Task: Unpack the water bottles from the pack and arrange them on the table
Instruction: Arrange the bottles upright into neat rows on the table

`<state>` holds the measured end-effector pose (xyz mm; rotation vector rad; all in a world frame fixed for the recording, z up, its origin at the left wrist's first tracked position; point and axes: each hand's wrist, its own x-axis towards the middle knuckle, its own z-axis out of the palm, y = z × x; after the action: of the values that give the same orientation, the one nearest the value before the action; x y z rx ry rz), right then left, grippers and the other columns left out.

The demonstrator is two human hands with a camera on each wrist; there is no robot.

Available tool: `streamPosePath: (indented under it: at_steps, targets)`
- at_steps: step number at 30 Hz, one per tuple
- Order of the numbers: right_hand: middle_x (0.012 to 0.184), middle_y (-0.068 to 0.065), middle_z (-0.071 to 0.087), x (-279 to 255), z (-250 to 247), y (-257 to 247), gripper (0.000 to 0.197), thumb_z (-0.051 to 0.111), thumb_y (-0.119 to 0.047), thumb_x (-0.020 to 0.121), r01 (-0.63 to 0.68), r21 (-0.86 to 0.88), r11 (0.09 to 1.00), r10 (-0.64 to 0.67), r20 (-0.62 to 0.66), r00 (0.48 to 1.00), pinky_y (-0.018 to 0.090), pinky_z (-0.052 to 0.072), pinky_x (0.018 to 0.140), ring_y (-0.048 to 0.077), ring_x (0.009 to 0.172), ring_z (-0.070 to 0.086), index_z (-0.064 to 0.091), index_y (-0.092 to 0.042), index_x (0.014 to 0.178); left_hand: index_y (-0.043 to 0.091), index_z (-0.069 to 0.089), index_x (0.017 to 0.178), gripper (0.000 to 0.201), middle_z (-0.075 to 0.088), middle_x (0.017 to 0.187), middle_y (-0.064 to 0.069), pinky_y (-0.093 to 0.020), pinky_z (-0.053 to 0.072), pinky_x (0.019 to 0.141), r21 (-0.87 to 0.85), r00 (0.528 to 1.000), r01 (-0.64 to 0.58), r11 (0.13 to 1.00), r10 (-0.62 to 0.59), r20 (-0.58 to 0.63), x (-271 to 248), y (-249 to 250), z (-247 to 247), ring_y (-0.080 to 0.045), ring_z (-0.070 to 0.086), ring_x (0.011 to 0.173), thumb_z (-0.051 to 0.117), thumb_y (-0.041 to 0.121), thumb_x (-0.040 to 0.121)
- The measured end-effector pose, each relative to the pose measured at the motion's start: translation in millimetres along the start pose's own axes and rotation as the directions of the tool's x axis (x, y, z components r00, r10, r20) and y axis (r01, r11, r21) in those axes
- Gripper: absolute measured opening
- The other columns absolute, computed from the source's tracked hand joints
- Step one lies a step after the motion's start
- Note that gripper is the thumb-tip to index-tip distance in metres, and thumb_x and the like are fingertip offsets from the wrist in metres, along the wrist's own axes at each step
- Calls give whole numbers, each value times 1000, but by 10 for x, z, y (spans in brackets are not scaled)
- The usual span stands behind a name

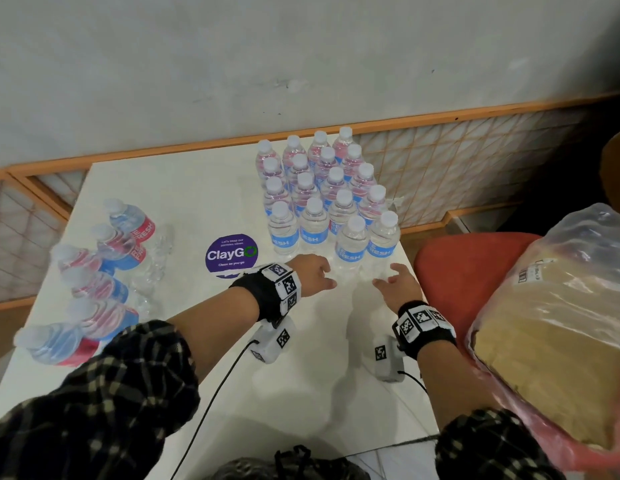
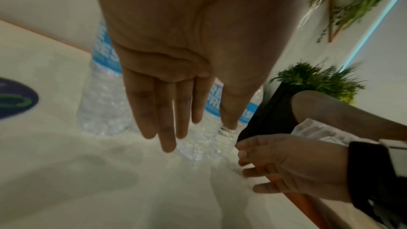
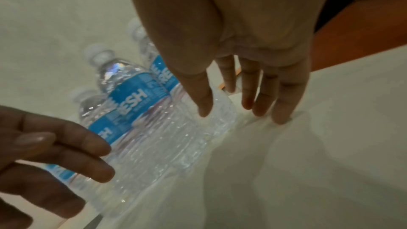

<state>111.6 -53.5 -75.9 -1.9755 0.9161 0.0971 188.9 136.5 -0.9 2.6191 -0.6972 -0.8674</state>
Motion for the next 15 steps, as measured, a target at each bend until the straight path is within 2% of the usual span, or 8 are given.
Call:
streamPosePath:
  at_steps: [2,5,7,9,11,13,15]
  targets:
    - [116,12,61,-89,54,-41,52,68,-25,84,10,-25,1000,-11,-31,999,36,41,101,29,113,56,48,-11,130,15,51,129,47,59,126,-3,-31,40,101,39,1000,-8,999,9,-19,-182,-126,-127,-21,51,120,56,42,91]
    - [101,4,57,-212,145,-96,49,69,-26,83,18,13,1000,-17,-34,999,35,43,97,29,108,58,50,-13,127,18,52,127,45,58,127,-1,-34,43,99,78,982,54,995,-38,-186,-493,-505,-324,-23,53,118,56,43,89]
    - [101,4,55,-298,188,-123,49,69,-25,83,11,32,999,-10,-47,999,34,43,94,29,107,58,50,-14,127,20,53,126,46,54,131,-2,-38,41,101,204,934,173,964,-95,-346,-741,-858,-440,-26,50,121,56,46,88]
    - [103,5,57,-372,252,-152,49,69,-26,83,10,22,1000,-9,-41,999,36,45,96,30,107,58,50,-13,126,25,50,129,48,43,140,-3,-48,30,110,288,876,358,888,-213,-433,-1010,-1236,-528,-28,37,132,55,45,86]
    - [98,5,58,-445,347,-189,48,70,-26,82,12,-7,1000,-12,-10,1000,39,45,97,32,107,59,52,-12,125,27,45,132,48,33,147,-4,-53,20,113,273,822,508,817,-366,-436,-1268,-1560,-572,-30,26,138,55,40,86]
    - [95,5,58,-526,463,-232,45,70,-25,82,25,-27,999,-24,21,999,37,45,95,31,105,59,54,-12,122,26,47,131,46,36,144,-7,-50,26,111,209,792,562,800,-447,-417,-1474,-1794,-606,-31,33,134,57,34,86]
    - [93,5,60,-615,578,-301,43,71,-24,82,46,-22,999,-45,49,998,34,45,91,28,98,60,56,-12,121,22,49,131,47,43,139,-9,-46,37,106,121,805,537,835,-464,-370,-1600,-1967,-641,-31,44,127,61,27,85]
